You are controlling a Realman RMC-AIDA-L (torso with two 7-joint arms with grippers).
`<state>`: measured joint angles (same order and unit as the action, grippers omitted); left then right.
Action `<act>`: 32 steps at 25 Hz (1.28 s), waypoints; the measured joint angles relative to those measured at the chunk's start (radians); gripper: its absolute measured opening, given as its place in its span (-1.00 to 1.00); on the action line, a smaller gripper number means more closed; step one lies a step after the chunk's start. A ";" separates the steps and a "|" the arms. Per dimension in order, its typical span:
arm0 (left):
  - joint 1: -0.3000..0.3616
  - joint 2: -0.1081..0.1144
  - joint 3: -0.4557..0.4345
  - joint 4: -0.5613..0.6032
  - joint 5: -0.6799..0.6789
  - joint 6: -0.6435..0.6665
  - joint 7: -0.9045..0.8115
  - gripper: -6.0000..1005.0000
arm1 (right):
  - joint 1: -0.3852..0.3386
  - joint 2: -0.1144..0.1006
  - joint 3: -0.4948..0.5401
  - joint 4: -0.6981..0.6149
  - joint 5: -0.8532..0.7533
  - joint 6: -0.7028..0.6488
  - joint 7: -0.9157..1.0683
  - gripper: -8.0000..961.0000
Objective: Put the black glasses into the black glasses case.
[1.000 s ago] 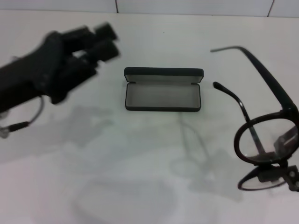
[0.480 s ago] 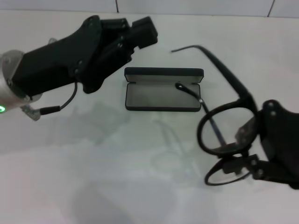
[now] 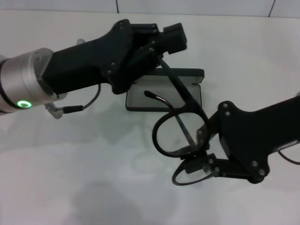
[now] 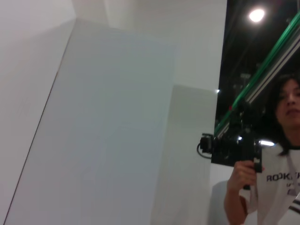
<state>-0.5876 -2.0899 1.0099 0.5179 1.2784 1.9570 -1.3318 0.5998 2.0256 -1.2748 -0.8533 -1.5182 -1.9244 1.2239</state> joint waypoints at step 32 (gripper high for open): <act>-0.055 0.020 0.076 0.007 0.092 -0.020 0.003 -0.89 | 0.006 -0.007 0.011 0.002 0.032 0.002 -0.032 -0.77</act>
<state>-0.6422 -2.0694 1.0861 0.5246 1.3708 1.9369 -1.3284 0.6059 2.0187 -1.2639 -0.8514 -1.4863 -1.9229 1.1923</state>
